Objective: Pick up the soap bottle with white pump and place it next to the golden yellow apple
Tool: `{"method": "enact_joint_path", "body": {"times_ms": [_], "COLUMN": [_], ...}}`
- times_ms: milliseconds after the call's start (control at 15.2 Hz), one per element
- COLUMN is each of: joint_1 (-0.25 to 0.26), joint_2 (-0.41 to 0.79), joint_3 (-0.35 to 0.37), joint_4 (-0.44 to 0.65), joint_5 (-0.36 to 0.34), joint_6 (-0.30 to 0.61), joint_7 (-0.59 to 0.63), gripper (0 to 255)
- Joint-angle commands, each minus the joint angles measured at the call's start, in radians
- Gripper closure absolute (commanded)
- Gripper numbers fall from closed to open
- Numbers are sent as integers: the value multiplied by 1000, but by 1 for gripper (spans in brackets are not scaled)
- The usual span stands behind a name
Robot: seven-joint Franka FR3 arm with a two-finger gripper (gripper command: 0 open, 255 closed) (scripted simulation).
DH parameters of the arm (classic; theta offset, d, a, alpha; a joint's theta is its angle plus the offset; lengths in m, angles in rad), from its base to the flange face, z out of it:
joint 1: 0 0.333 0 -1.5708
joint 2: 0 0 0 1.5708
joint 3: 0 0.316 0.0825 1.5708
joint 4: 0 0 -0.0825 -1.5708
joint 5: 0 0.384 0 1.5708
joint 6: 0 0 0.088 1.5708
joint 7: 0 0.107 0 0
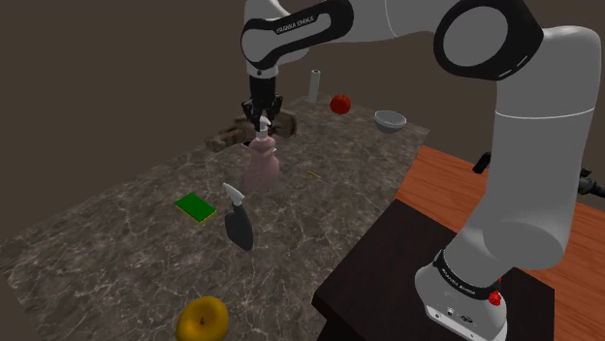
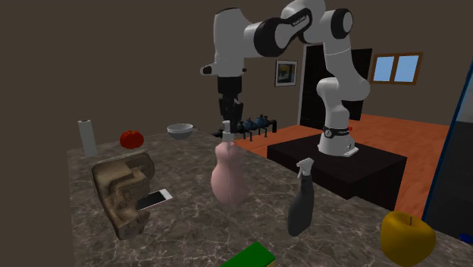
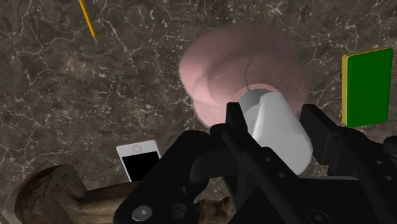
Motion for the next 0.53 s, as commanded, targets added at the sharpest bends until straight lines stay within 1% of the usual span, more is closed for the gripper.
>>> {"method": "enact_joint_path", "body": {"times_ms": [0,462], "joint_1": [2,2], "joint_2": [-6,-24], "joint_3": [1,2], "joint_4": [20,88], "joint_5": [0,2], "joint_6": [-25,-111], "joint_7": [2,1], "gripper": [255,255]}}
